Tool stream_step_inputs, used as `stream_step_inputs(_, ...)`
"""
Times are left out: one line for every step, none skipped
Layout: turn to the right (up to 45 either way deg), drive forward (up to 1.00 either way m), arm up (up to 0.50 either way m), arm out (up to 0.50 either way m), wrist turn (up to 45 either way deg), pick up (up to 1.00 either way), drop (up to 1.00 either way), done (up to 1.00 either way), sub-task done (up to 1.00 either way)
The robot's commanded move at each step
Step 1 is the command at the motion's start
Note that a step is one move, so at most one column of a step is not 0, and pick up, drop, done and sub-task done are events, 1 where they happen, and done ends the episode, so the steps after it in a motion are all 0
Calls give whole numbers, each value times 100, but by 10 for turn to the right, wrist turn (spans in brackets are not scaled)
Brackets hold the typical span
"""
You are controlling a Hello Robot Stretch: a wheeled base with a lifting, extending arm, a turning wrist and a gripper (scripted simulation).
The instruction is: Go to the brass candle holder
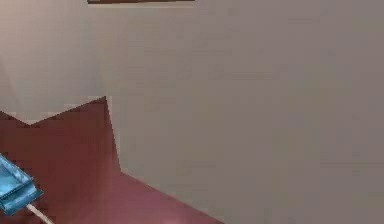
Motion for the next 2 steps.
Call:
stream_step_inputs(-450,0,0,0,0,0,0,0,0)
stream_step_inputs(-180,0,0,0,0,0,0,0,0)
